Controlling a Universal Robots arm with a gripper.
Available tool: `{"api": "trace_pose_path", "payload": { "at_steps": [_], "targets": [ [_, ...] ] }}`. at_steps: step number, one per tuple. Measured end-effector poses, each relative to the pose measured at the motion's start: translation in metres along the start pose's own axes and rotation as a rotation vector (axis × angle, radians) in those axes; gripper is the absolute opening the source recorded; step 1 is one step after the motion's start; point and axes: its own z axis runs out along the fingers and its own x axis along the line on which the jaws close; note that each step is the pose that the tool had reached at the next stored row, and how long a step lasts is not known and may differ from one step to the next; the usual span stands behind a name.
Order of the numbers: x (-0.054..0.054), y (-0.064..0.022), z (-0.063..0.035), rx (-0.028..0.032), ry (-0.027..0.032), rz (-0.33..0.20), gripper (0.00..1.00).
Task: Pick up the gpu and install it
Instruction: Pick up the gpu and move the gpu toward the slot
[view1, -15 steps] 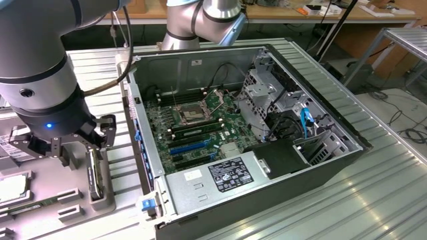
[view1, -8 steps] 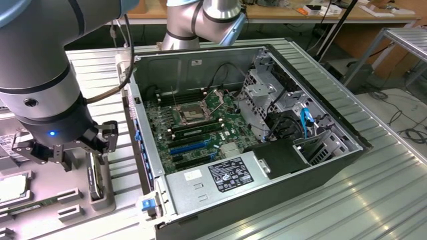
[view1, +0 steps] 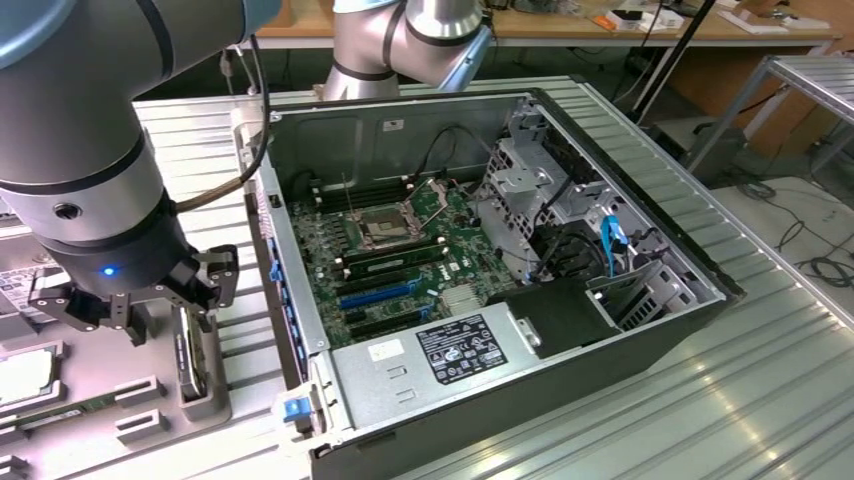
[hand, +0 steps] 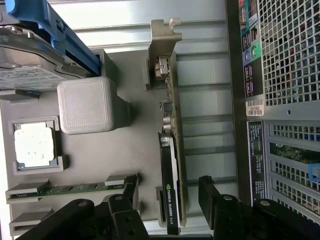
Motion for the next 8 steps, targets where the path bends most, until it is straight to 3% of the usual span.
{"api": "trace_pose_path", "payload": {
  "at_steps": [8],
  "targets": [
    [-0.0025,0.0002,0.0002,-0.0002,-0.0002,0.000,0.60]
  ]
}}
